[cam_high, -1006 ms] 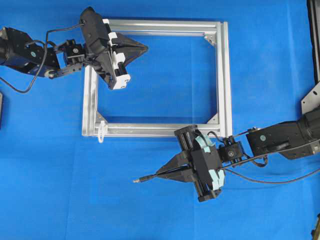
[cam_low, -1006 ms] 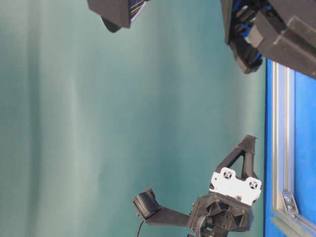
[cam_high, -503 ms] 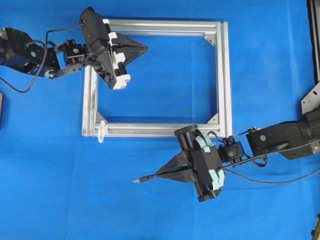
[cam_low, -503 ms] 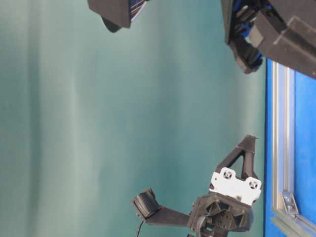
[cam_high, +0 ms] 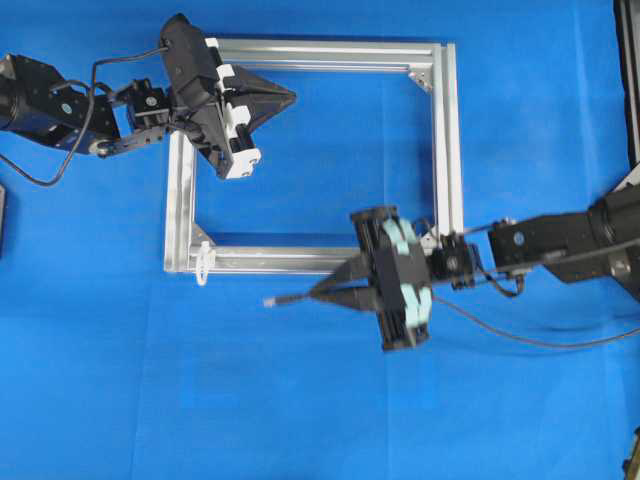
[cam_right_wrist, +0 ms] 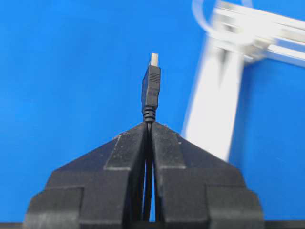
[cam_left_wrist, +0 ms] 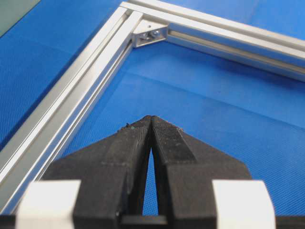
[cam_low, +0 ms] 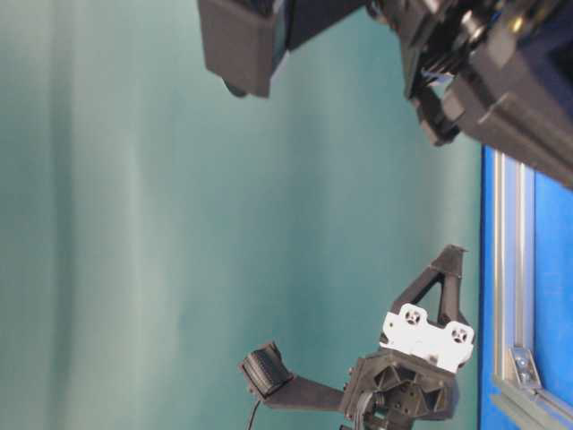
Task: Insert the wire through the string loop located on the left side.
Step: 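Move the right gripper to bring the plug above the white zip-tie loop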
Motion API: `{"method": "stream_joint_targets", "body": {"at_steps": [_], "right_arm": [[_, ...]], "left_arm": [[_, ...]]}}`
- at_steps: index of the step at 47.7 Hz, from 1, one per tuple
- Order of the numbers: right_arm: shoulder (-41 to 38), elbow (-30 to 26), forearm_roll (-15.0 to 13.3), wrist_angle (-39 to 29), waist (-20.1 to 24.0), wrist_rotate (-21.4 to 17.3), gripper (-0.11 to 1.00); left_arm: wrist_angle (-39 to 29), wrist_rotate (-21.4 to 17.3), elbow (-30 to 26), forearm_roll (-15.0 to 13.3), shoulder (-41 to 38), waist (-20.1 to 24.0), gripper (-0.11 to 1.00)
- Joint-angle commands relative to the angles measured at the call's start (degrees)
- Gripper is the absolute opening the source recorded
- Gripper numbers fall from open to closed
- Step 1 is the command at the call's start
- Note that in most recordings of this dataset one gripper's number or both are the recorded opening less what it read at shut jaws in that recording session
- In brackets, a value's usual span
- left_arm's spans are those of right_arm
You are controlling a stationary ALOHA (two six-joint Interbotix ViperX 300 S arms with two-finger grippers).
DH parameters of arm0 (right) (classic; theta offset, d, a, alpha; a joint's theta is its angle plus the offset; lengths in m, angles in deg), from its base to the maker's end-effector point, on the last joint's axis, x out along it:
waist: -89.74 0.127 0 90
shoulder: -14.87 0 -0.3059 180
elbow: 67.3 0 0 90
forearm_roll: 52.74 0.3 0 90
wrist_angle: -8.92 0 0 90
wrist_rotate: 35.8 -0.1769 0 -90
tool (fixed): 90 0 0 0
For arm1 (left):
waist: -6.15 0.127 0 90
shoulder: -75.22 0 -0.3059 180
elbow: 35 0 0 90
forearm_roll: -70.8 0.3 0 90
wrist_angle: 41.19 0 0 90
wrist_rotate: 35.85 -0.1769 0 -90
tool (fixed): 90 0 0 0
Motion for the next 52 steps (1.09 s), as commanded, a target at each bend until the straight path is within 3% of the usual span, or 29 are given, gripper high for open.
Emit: {"method": "stream_joint_targets", "body": {"at_steps": [1,10,24,52], "right_arm": [[1.76,-0.18,0.0,0.26,-1.93,0.26,0.0],[1.76,0.44,0.0,0.35,-4.57,0.88,0.0],[1.23,-0.09,0.0,1.49,-4.75,0.97,0.0],[-7.82,-10.9,0.18,1.49,-4.83,0.88,0.0]], "left_arm": [[0.26,0.09,-0.35,0.18,1.85,0.09,0.0],[0.26,0.18,-0.35,0.18,1.85,0.0,0.0],[0.26,0.26,-0.53,0.18,1.85,0.09,0.0],[0.26,0.44,-0.44,0.18,1.85,0.09,0.0]]}}
